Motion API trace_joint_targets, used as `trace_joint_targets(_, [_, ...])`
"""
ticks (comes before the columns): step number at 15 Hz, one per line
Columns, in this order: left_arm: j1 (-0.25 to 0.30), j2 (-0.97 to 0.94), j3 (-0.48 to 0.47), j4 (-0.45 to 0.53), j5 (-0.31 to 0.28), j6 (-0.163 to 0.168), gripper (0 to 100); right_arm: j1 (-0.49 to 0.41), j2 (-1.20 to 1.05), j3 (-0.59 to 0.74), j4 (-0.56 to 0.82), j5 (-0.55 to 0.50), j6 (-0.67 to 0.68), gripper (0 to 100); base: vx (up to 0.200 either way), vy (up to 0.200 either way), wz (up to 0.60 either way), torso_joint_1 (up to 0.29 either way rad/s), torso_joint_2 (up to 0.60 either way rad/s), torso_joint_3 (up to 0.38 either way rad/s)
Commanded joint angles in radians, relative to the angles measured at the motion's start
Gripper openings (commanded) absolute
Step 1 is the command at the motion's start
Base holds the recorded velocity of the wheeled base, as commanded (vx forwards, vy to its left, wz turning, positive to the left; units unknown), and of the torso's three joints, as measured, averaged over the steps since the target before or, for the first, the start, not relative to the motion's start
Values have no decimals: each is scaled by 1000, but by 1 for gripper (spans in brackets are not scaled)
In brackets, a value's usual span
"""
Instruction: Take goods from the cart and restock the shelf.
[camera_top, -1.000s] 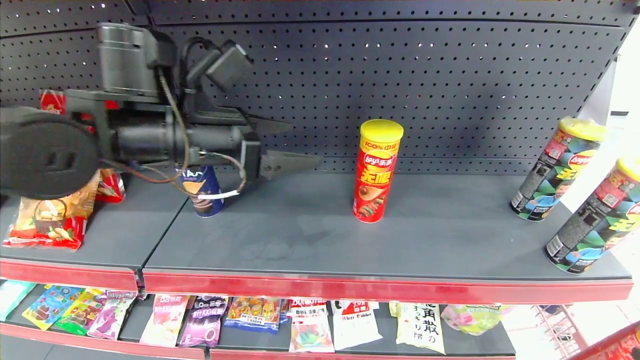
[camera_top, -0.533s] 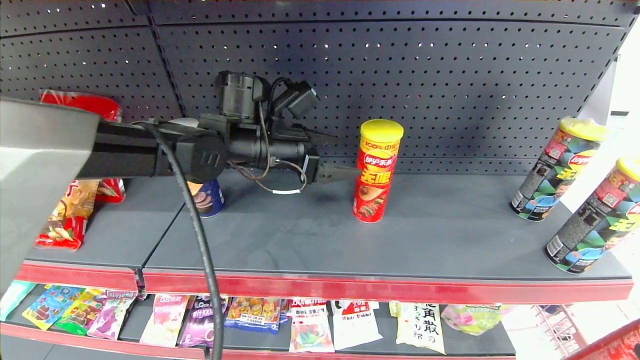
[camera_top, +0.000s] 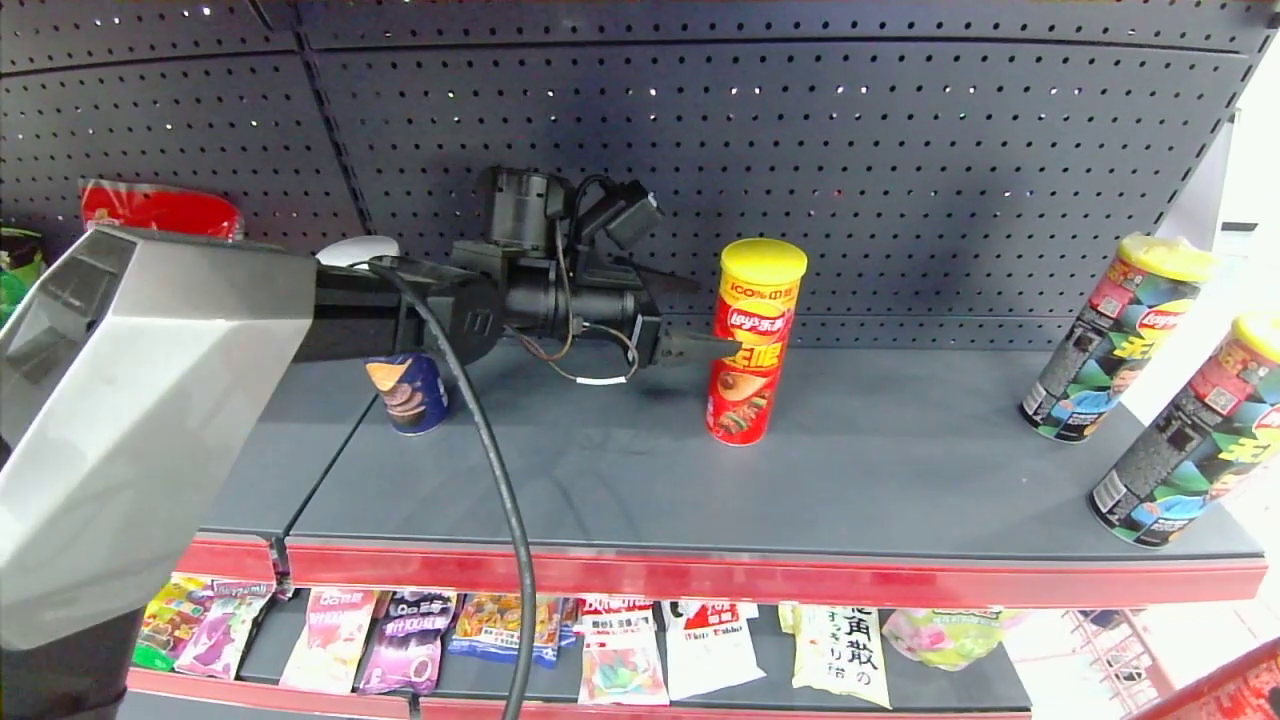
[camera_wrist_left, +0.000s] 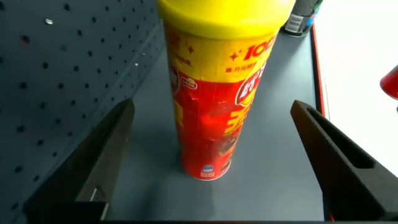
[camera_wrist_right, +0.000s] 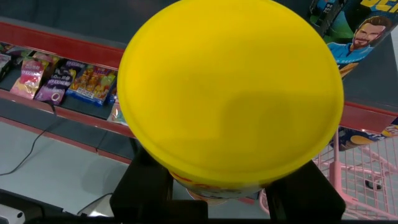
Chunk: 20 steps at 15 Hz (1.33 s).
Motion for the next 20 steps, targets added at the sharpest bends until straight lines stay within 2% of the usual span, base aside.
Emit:
trace_joint_targets(1, [-5,33,-52,19,-2,-5,100,0,1,-1,0,0,0,0,0,0,0,0,0,0])
trace_joint_targets(2, [-6,45,-78,29,-2,-5,100,0,1,-1,2,0,0,0,0,0,0,0,0,0])
trace_joint_targets(3, [-9,79,-147,59,0,-5,100,0,1,-1,2,0,0,0,0,0,0,0,0,0])
trace_joint_targets(5, [-19,111,-191,111,0,-5,100,0,1,-1,0,0,0,0,0,0,0,0,0,0])
trace_joint_targets(12, [-49,203,-191,200,0,-8,100,0,1,-1,0,0,0,0,0,0,0,0,0,0])
trace_joint_targets(15, [-51,209,-191,229,1,-62,100,0,1,-1,0,0,0,0,0,0,0,0,0,0])
trace_joint_targets(20, [-45,217,-191,226,34,-56,100,0,2,-1,0,0,0,0,0,0,0,0,0,0])
